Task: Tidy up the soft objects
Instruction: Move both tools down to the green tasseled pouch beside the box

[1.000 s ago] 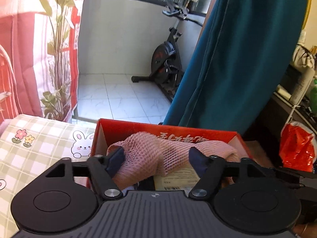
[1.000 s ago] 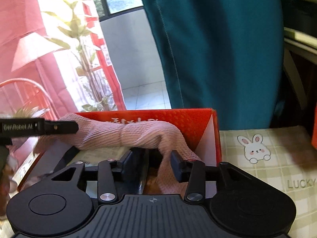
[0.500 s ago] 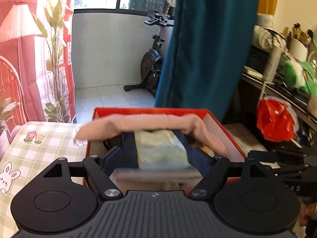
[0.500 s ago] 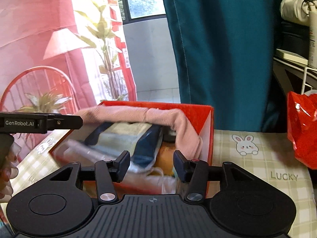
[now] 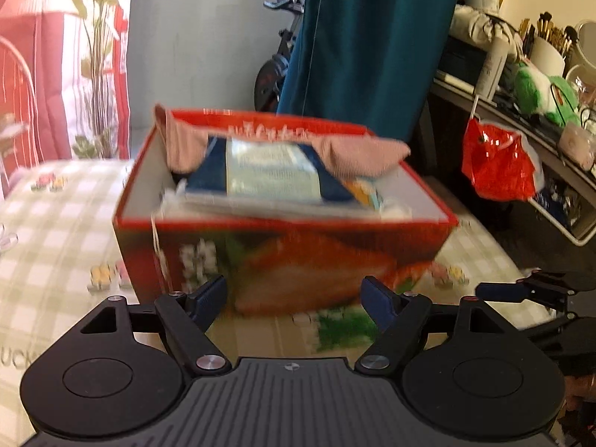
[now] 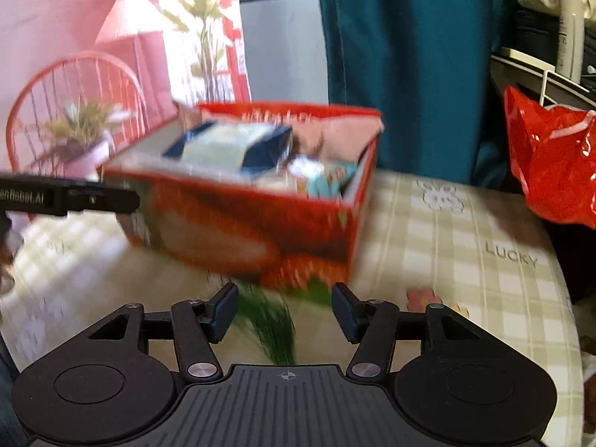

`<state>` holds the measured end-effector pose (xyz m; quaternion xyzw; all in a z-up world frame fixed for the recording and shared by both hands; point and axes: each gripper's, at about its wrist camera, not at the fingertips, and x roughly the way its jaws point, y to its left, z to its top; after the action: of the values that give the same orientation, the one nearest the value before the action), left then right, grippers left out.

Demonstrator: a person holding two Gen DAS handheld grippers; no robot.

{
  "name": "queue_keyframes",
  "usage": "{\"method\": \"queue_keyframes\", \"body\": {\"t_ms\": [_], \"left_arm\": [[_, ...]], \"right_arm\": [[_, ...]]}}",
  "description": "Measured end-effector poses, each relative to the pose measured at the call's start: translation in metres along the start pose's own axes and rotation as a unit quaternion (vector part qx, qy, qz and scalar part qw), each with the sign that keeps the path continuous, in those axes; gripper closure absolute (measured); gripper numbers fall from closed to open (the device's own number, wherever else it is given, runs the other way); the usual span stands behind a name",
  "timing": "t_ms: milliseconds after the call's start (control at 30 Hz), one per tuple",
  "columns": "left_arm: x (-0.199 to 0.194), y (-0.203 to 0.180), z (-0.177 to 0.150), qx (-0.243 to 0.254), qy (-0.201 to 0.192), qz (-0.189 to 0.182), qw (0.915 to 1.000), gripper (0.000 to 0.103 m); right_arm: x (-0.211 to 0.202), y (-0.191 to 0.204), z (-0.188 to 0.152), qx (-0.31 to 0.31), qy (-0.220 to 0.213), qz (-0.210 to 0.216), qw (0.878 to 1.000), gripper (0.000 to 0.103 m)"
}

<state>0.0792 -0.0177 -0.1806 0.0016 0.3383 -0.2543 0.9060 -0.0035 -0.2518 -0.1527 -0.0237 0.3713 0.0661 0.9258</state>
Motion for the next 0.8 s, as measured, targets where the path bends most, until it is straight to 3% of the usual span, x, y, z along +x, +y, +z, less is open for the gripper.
{"method": "queue_keyframes", "body": {"t_ms": [200,367,567,800], "left_arm": [[0.007,0.001,-0.024,-0.009,0.019,-0.002,0.9998,0.022],[0.010,0.003,-0.037,-0.016,0.026,-0.002,0.9995,0.022],[0.012,0.011,-0.047,-0.034,0.032,-0.003,0.9989,0.022],[0.012,0.025,-0.056,-0.067,0.040,-0.007,0.9969,0.022]], "right_arm": [[0.002,0.006,-0.039,-0.033,0.047,0.005,0.998,0.020],[0.008,0.007,-0.060,-0.046,0.074,0.007,0.996,0.020],[0.023,0.011,-0.061,-0.048,0.091,0.021,0.995,0.026],[0.048,0.041,-0.052,-0.036,0.099,0.062,0.993,0.032]]}}
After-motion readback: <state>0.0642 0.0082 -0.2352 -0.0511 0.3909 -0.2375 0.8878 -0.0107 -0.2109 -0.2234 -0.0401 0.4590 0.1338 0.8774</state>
